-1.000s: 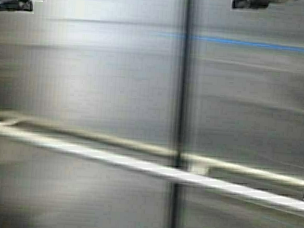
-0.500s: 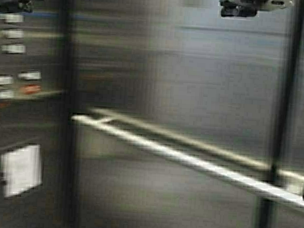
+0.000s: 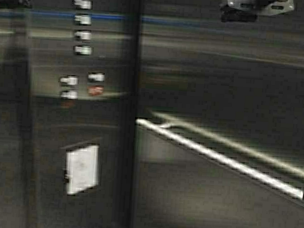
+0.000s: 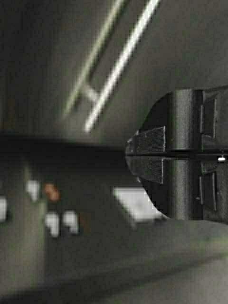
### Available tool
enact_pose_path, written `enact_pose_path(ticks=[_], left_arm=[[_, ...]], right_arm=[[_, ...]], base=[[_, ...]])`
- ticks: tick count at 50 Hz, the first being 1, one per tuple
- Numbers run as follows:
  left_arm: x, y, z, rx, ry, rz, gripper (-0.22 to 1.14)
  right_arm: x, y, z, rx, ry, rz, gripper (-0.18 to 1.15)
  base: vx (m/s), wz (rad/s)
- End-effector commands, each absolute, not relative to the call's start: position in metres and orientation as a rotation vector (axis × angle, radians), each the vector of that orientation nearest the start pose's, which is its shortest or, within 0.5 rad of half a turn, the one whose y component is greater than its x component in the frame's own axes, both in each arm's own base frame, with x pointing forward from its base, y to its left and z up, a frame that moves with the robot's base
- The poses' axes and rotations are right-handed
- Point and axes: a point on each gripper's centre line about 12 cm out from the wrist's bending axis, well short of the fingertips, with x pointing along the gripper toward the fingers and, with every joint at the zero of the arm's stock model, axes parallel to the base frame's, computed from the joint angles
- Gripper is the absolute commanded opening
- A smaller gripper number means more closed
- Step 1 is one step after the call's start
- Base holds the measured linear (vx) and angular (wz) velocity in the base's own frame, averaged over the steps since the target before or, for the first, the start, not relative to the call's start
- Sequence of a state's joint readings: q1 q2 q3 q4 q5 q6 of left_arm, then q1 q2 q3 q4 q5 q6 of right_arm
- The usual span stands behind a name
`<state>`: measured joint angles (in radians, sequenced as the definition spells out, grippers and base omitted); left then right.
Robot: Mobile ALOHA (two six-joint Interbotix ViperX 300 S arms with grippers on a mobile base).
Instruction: Navigate to elevator, push the call button, then enter the elevator
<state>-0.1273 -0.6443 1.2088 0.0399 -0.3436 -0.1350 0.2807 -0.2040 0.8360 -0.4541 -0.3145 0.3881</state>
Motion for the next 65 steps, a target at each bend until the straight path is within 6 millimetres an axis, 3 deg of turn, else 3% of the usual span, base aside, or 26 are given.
enact_pose_path(ticks=[1,16,32,49,65], left_arm=[[0.238,-0.033,0.227,-0.085,0.192,-0.134,0.02],[0.234,-0.032,0.235,-0.096,0.161,-0.135,0.02],[0.231,-0.032,0.245,-0.112,0.122,-0.136,0.02],[0.228,-0.031,0.252,-0.141,0.095,-0.136,0.02],[0.227,-0.032,0.249,-0.136,0.107,-0.138,0.02]], right_arm=[[0.334,0.11,0.222,-0.062,0.319,0.412,0.05],[0.344,0.11,0.221,-0.05,0.32,0.404,0.05],[0.384,0.124,0.192,0.028,0.33,0.42,0.05],[0.397,0.131,0.19,0.101,0.209,0.467,0.05],[0.413,0.126,0.168,0.134,0.165,0.476,0.05]], base=[[0.11,0.25],[0.13,0.22],[0.15,0.15],[0.17,0.16],[0.16,0.16]])
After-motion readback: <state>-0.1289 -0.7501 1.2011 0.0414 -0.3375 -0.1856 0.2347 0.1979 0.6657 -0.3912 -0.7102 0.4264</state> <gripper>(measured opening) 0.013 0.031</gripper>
